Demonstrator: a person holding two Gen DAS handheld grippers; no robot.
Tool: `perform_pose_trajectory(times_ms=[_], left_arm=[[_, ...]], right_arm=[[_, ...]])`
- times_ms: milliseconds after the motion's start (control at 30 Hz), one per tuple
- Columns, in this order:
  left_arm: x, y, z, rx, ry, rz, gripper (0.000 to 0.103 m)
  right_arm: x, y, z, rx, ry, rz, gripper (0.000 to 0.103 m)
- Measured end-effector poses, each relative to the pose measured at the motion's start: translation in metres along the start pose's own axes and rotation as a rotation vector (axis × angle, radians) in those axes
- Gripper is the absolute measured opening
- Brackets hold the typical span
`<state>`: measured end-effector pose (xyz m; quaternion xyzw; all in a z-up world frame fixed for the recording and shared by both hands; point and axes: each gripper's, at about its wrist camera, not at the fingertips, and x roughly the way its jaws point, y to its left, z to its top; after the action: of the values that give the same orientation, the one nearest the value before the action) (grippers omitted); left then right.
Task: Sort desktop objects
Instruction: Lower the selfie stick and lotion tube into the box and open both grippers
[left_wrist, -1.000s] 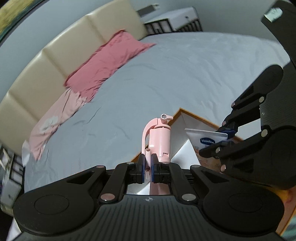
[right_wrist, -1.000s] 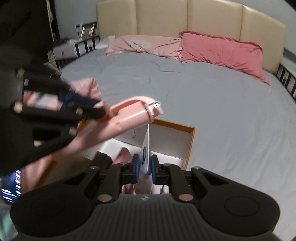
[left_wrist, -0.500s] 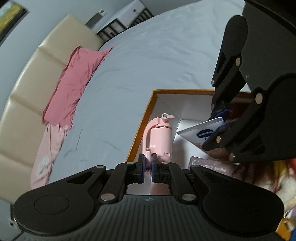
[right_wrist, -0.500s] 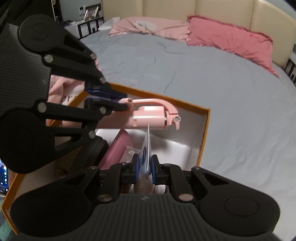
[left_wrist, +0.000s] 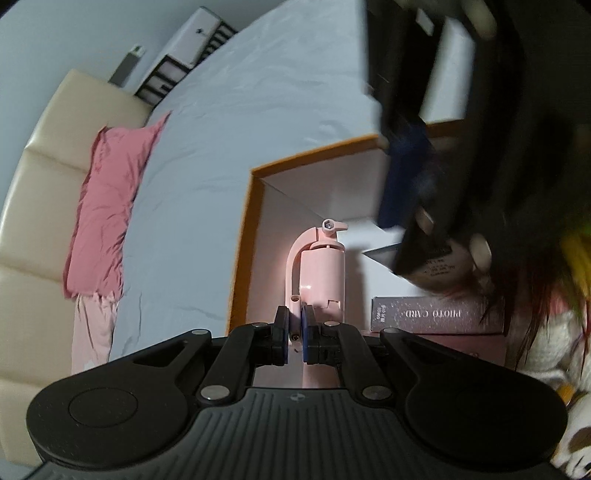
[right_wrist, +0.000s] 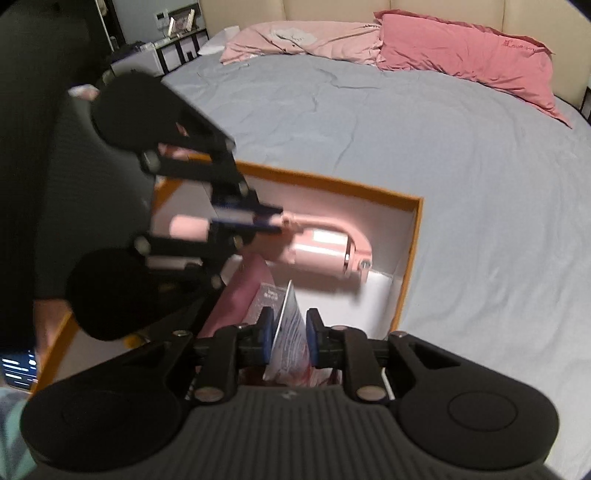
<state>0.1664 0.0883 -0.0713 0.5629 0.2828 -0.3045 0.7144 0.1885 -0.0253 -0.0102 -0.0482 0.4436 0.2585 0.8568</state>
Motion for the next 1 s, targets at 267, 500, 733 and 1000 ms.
perform_pose_trajectory(times_ms=[267, 500, 733, 1000], left_arm=[[0.013, -0.004, -0.001, 0.056, 0.022, -0.030, 0.007], [0.024, -0.005, -0.008, 0.078, 0.034, -0.041, 0.007], [0.026, 0.003, -0.009, 0.057, 0.041, -0.062, 0.008], [0.019, 0.007, -0.006, 0.039, 0.063, -0.069, 0.012]], right_arm=[[0.008, -0.001, 0.027, -0.093, 0.010, -0.042, 0.018], [0.017, -0.014, 0.034, -0.058, 0.033, -0.028, 0.018], [0.029, -0.013, 0.032, -0.050, 0.050, -0.041, 0.019], [0.023, -0.012, 0.029, -0.051, 0.045, -0.063, 0.019]])
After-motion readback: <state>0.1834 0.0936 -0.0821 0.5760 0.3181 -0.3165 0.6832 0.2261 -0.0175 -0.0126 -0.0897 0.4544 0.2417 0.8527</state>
